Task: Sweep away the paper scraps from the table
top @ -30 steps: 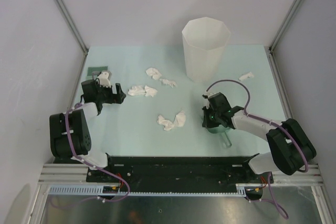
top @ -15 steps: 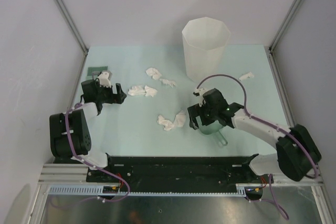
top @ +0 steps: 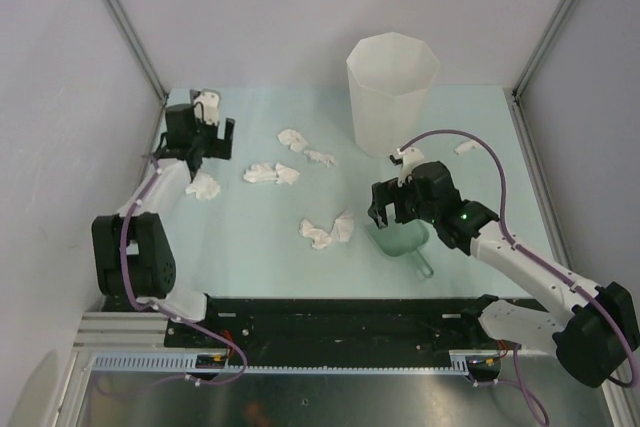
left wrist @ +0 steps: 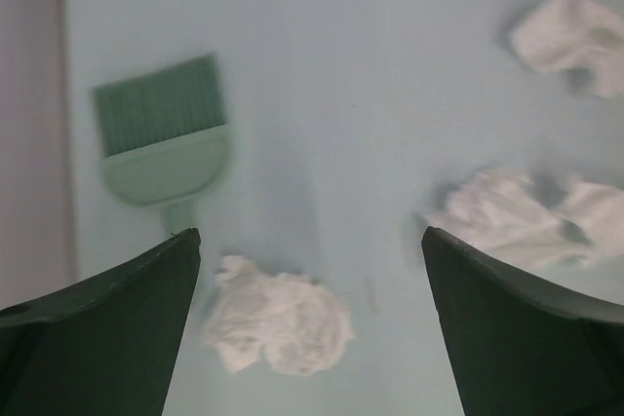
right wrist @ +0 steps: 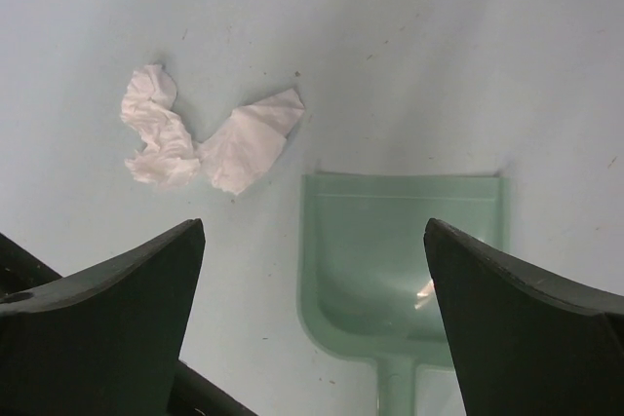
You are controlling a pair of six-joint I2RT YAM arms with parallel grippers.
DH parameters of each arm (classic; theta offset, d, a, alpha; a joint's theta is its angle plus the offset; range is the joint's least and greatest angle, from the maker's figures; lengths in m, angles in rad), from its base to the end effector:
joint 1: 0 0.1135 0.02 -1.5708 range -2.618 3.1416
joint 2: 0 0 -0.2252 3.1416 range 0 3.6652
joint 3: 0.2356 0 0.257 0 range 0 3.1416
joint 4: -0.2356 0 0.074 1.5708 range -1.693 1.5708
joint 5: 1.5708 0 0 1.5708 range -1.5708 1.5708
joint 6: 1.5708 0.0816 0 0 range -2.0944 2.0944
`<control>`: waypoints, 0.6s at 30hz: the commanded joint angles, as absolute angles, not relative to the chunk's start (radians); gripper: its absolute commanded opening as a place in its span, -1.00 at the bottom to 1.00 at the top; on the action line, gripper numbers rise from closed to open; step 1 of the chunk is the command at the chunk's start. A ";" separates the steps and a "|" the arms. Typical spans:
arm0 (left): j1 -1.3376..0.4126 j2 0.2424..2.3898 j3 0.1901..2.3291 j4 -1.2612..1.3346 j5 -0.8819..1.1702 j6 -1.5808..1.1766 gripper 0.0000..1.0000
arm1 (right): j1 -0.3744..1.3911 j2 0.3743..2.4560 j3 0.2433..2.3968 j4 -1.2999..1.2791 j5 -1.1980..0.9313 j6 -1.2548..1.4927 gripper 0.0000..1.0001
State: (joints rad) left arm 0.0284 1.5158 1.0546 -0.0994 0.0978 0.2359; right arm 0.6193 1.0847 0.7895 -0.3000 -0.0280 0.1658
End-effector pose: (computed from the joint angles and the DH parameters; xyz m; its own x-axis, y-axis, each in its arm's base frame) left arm 0.3896 0.0031 0.1983 -0.5040 0.2184 -0.8356 0.1771 0.9731 0.1475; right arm 0.2431 0.1761 0.2101 -0.5492 -0.1889 -0.8141 -0.5155 0.8433 0.1521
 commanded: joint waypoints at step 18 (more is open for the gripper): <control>0.311 1.989 1.466 -0.455 0.124 0.227 0.65 | 0.630 1.152 0.822 -0.299 -0.014 0.137 1.00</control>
